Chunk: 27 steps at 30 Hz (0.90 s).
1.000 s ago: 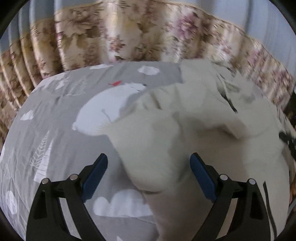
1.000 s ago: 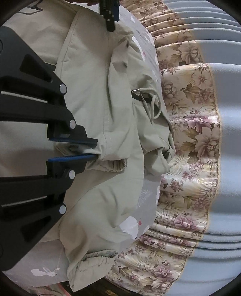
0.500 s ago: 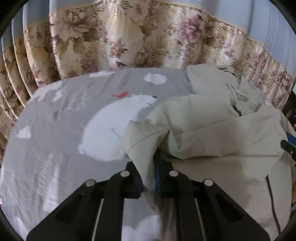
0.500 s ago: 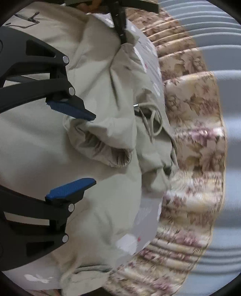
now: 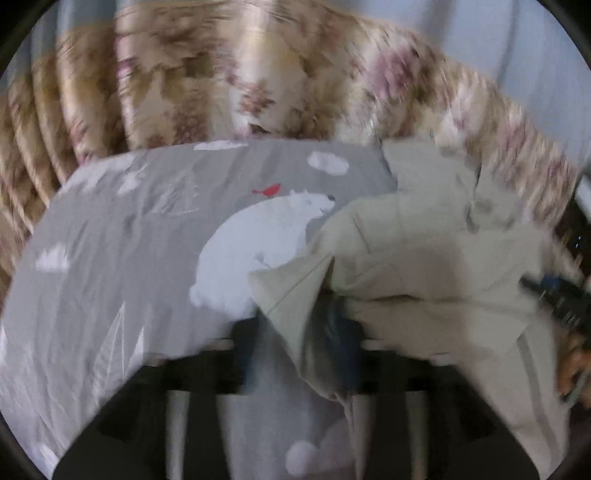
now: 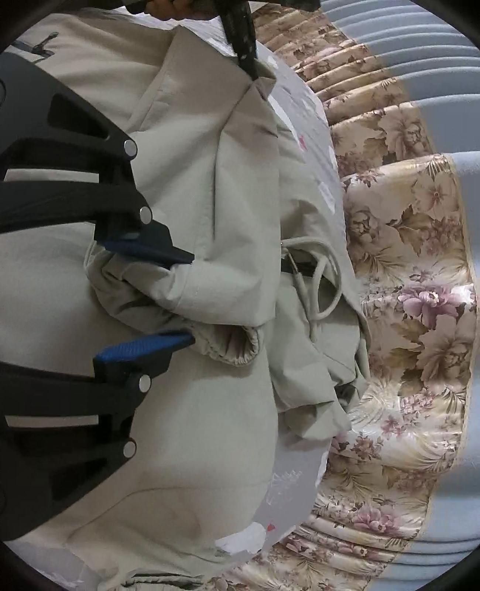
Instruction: Fold large clothes
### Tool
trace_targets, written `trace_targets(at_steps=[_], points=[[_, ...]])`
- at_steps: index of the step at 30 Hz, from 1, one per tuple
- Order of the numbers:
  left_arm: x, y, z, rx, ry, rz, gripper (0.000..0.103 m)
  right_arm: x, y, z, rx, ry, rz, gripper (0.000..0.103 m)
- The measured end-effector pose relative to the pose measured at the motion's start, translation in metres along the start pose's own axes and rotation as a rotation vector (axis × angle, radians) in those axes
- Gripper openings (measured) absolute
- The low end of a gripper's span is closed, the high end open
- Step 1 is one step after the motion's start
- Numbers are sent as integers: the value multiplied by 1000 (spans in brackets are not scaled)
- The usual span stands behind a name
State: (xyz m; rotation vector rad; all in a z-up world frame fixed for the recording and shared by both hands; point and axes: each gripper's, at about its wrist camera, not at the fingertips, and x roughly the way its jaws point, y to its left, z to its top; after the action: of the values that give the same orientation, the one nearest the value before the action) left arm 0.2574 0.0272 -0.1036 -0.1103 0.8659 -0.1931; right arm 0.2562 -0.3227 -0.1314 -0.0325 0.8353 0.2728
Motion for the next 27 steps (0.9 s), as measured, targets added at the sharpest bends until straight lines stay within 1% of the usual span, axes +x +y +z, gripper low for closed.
trace_targets(at_steps=[1, 2, 3, 4, 5, 6, 8, 9, 10, 11, 12, 13, 14, 15, 16, 17, 18, 19, 20, 21, 22, 23, 24, 25, 27], points=[[-6, 6, -1, -54, -13, -16, 93, -2, -2, -1, 5, -4, 3, 44], [-10, 12, -1, -102, -11, -52, 95, -5, -4, -2, 12, -7, 10, 45], [-9, 12, 0, -115, -4, -84, 95, -5, -6, -3, 17, -10, 16, 45], [-6, 9, 3, -102, -8, -76, 95, -7, -7, -3, 21, -17, 21, 45], [-1, 5, 7, -82, -6, -39, 95, -6, -7, -4, 23, -19, 20, 45], [5, 2, 9, -71, 4, -19, 95, -5, -6, -3, 25, -19, 19, 45], [29, 2, 14, -81, 60, 9, 95, -3, -5, -1, 29, -23, 14, 46], [36, 2, 14, -82, 68, 23, 92, -2, -4, -1, 26, -22, 12, 44], [39, 1, 14, -73, 64, 27, 85, -2, -2, 0, 17, -22, 7, 36], [43, -2, 16, -49, 63, 28, 63, -1, -2, 1, 13, -22, 6, 27], [46, -4, 17, -33, 65, 19, 54, -4, 0, 1, 3, -28, 6, 23], [47, -7, 20, -14, 58, 21, 49, -6, 1, 2, -6, -37, -1, 19], [46, -12, 24, 25, 48, 37, 39, -9, 2, 2, -20, -49, -15, 18], [46, -15, 28, 54, 39, 52, 35, -10, 4, 1, -28, -51, -23, 18], [44, -19, 31, 85, 28, 77, 35, -9, 5, 0, -38, -42, -33, 18], [44, -22, 31, 104, 26, 87, 35, -3, 8, -3, -67, -12, -52, 22], [44, -23, 31, 119, 28, 95, 37, 0, 10, -5, -89, 3, -78, 25], [41, -27, 29, 141, 17, 120, 38, -3, 9, -6, -90, -10, -87, 37], [37, -27, 27, 147, 7, 131, 42, -12, 5, -7, -76, -39, -85, 61], [30, -27, 25, 142, -9, 134, 55, -21, 0, -8, -61, -64, -78, 72], [24, -25, 23, 132, -24, 130, 64, -32, -6, -10, -43, -95, -71, 79], [8, -22, 21, 99, -64, 128, 78, -46, -16, -12, -27, -129, -75, 79], [-3, -20, 19, 72, -91, 124, 81, -55, -24, -14, -25, -143, -91, 79], [-11, -20, 18, 54, -106, 117, 82, -65, -34, -16, -20, -159, -119, 79], [-33, -18, 14, 17, -138, 97, 87, -88, -68, -21, 16, -195, -206, 79]])
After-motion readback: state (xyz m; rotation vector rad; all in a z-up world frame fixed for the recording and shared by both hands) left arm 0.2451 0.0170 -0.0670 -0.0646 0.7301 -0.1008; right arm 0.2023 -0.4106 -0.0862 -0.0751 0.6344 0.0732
